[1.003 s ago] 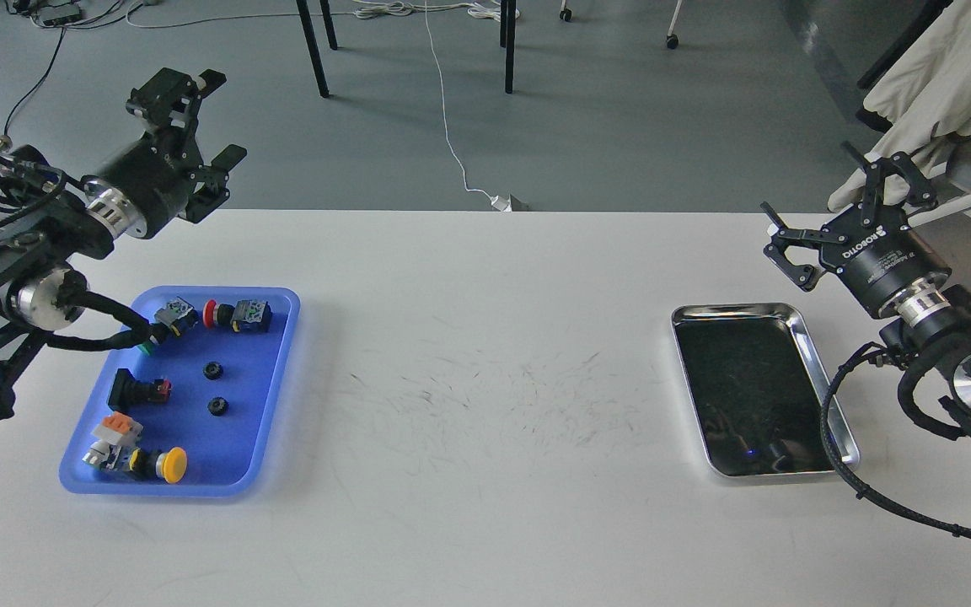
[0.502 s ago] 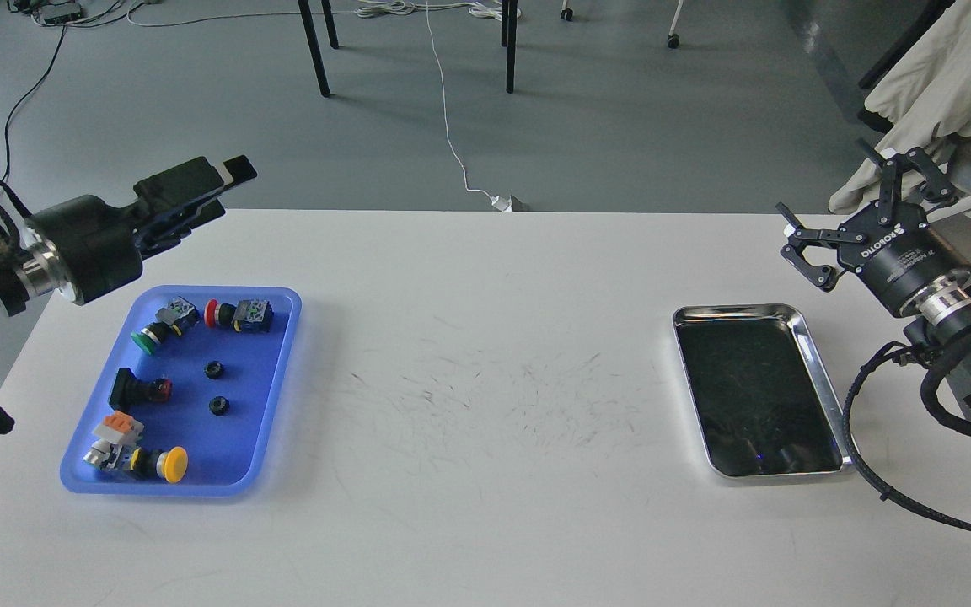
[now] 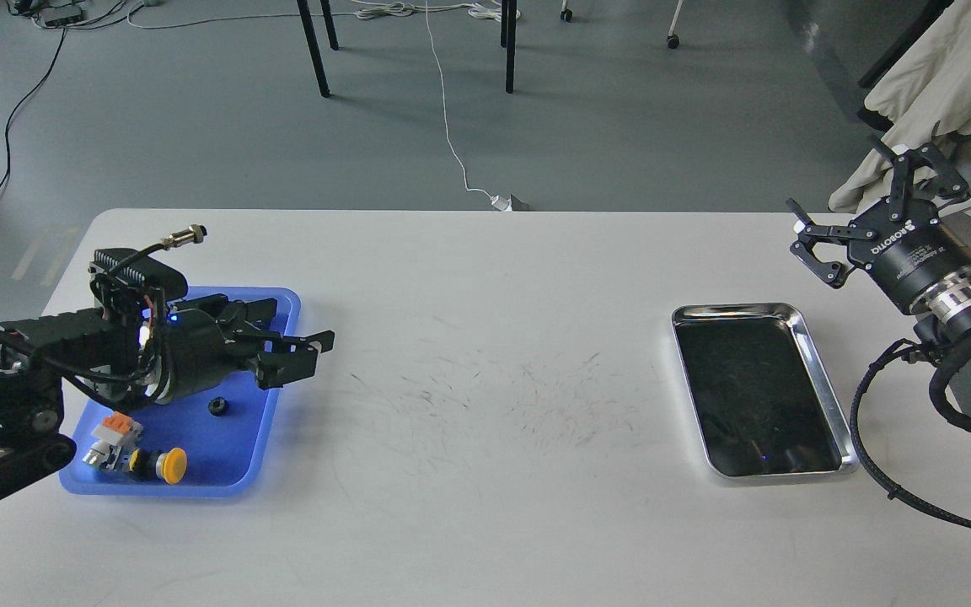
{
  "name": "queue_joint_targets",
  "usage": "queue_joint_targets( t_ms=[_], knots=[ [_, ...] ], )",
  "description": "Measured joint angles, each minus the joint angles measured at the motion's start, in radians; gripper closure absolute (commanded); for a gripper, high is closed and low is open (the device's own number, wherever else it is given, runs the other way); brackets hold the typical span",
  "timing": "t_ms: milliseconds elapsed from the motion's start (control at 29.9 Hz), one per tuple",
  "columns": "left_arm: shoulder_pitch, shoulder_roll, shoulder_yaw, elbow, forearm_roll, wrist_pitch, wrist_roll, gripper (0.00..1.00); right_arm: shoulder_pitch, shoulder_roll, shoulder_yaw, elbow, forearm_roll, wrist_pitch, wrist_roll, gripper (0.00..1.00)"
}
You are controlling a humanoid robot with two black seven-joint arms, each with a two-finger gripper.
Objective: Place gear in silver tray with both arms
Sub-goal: 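Lower the left gripper onto a small black gear in the blue tray and grasp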
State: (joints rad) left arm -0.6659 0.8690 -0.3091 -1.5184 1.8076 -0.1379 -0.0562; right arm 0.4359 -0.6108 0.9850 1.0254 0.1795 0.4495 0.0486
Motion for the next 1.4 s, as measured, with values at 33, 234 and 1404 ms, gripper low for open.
queue_joint_targets(
  t_ms=[33,234,1404],
  knots=[
    [0.000,-0.020,0.001,0.013,0.019,0.003,0.009,0.04,0.000,0.000,0.000,0.000,0.000,0.000,0.000,0.01],
    [-0.005,-0.115,0.001,0.098,0.059,0.019,0.057,0.04,0.000,0.010,0.017,-0.012,0.000,-0.036,0.010,0.01],
    [0.106,-0.039,0.000,0.311,0.123,0.070,-0.010,0.15,-0.043,0.003,0.026,-0.009,0.000,-0.048,0.013,0.01]
  ],
)
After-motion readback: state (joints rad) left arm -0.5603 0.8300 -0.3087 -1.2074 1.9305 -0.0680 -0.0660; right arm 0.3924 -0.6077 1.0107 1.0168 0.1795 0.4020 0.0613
